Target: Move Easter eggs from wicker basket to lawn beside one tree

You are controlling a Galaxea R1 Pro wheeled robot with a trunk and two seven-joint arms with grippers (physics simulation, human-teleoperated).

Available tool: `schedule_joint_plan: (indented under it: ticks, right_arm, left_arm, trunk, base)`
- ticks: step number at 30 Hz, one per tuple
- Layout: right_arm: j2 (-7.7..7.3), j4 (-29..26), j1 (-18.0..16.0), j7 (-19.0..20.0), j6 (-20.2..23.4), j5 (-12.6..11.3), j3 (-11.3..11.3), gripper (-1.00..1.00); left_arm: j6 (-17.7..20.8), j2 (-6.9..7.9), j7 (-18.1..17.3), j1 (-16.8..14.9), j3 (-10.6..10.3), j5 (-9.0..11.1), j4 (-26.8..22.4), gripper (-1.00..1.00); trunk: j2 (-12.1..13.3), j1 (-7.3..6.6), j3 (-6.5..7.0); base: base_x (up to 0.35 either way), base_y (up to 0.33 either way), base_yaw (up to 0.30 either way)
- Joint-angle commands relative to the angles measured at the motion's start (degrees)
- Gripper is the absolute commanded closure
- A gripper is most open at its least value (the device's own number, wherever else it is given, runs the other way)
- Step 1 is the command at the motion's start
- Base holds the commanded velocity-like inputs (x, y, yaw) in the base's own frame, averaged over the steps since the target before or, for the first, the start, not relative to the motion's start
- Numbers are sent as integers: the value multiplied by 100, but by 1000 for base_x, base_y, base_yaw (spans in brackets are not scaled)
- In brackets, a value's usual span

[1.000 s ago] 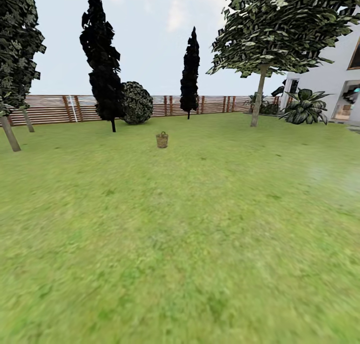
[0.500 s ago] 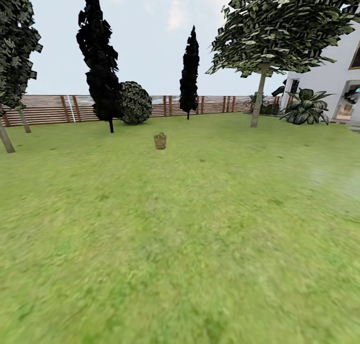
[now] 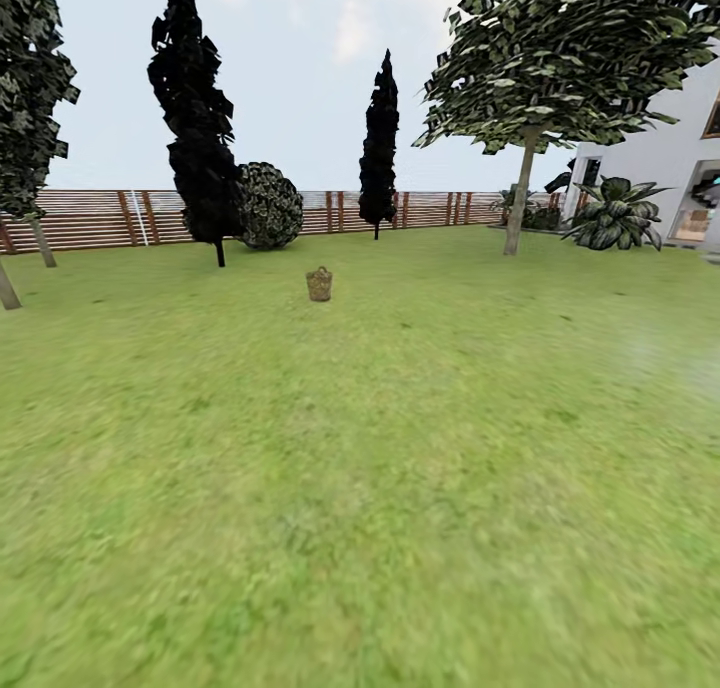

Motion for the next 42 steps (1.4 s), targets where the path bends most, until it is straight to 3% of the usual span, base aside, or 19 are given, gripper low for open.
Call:
schedule_joint_plan:
  ticks: [1,27,36,39,42]
  right_arm:
    - [0,13,-8,1,-2,5,2,-100]
    - [-3,6,-8,-20,-13,-36,-27,-100]
    - [9,-6,-8,-7,3,-50,-27,-100]
    - [9,-6,-8,-3,10,-34,-24,-100]
    - [-7,-5,-8,2,17,-48,-49,-100]
  left_arm:
    - [-4,1,-5,4,2,0,-11,-100]
    - [25,-7,-5,4,7,6,-22,-100]
    - [38,-22,-5,4,20,29,-226,-100]
    - [33,-25,1,4,33,211,-250,-100]
    - [39,-42,20,4,36,626,-350,-100]
  trunk:
    - [-2,4,-4]
    - [-2,4,-4]
    - [-2,4,-4]
    - [-2,4,-4]
    - [-2,4,-4]
  base:
    - [337,0,0]
    - [337,0,0]
    - [337,0,0]
    - [337,0,0]
    - [337,0,0]
